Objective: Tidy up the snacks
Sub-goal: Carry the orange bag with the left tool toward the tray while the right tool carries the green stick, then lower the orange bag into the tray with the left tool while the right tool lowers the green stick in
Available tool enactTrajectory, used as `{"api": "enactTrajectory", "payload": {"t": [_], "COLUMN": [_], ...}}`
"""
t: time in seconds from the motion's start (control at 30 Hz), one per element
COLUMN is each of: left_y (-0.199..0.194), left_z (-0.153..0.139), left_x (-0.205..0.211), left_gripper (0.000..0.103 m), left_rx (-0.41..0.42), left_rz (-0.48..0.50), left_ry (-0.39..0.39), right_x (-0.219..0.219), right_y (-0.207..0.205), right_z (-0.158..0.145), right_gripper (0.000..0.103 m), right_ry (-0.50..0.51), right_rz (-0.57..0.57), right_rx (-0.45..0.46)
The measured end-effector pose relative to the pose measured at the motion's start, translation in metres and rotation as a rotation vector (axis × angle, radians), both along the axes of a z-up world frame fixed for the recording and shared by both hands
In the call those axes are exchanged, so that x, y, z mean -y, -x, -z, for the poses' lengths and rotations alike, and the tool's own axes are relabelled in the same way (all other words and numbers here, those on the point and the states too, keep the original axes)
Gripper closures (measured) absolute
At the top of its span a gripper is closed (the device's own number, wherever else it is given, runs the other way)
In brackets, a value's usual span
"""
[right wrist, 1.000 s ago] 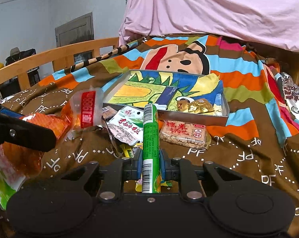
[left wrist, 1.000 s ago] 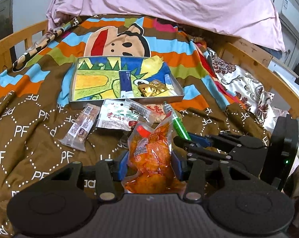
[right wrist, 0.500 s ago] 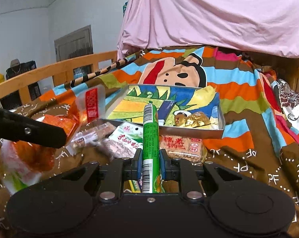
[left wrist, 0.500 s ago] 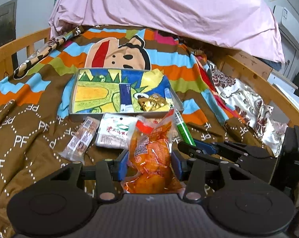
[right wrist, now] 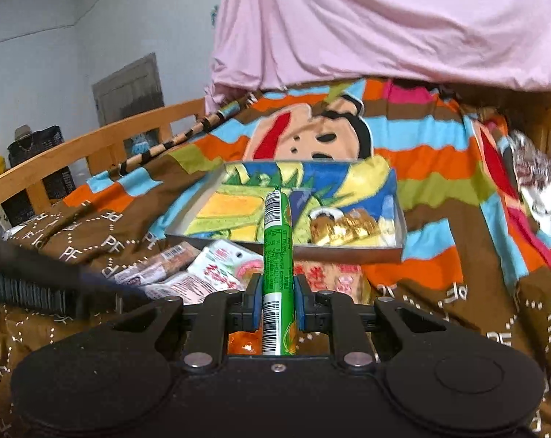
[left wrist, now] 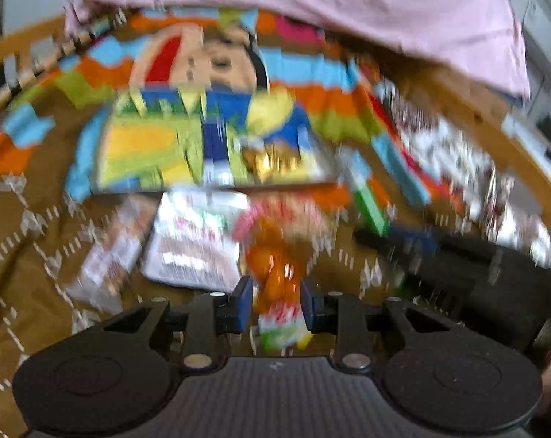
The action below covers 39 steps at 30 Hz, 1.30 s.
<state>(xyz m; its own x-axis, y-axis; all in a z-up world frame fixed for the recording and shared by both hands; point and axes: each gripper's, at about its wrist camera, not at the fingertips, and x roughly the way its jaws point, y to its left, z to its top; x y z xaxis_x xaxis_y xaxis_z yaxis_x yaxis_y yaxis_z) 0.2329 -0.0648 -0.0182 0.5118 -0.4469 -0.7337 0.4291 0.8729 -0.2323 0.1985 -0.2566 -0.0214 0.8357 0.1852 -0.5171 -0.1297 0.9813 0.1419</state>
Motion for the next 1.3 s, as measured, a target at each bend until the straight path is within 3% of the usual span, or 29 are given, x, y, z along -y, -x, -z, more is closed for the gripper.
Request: {"api": "enactTrajectory", "payload": {"t": [0.1,0.2,0.5,0.6,0.7,0.97,1.3], "left_y": [-0.003,-0.012,-0.044,-0.055,-0.059,-0.050,-0.055], "left_z": [0.024,0.041,0.061,0.069,0.069,0.058,0.006], "left_x": [0.006,0.017,0.040,0.049,0.056,0.053,0.049], "left_gripper": [0.061,0.050,0.028,0.029,0.044,0.046,0.046], "left_rx": [-0.040,-0.070,-0.117,-0.140,-0.132,-0.121,0.005], "left_rz": [-0.005,-0.009,-0.104,-0.143,-0.153,-0.154,-0.176], "left_ry": [-0.020,-0.011,0.054,0.037,0.009,0.003,0.075], "right_x": [0.008,0.008,0.018,0.019,0.022,0.029,0.038], "right_y": [-0.006,-0.006,-0.022,-0.028,-0.034,-0.054,-0.080], "right_z": [-0.002,-0.008,-0.009,-0.009,-0.008,-0.006,-0.017], "right_gripper": [0.084,0.084,0.084,0.084,0.084,0.084,0.084], "right_ry": [-0.032,0.004,0.036,0.048,0.062,0.080,0.052], "right_rz": [0.026,0.006,-0.026,-0.037,-0.045,-0.068,-0.052], "right_rx": [-0.039,-0.023,-0.039,-0.031,-0.028,-0.016,0.058]}}
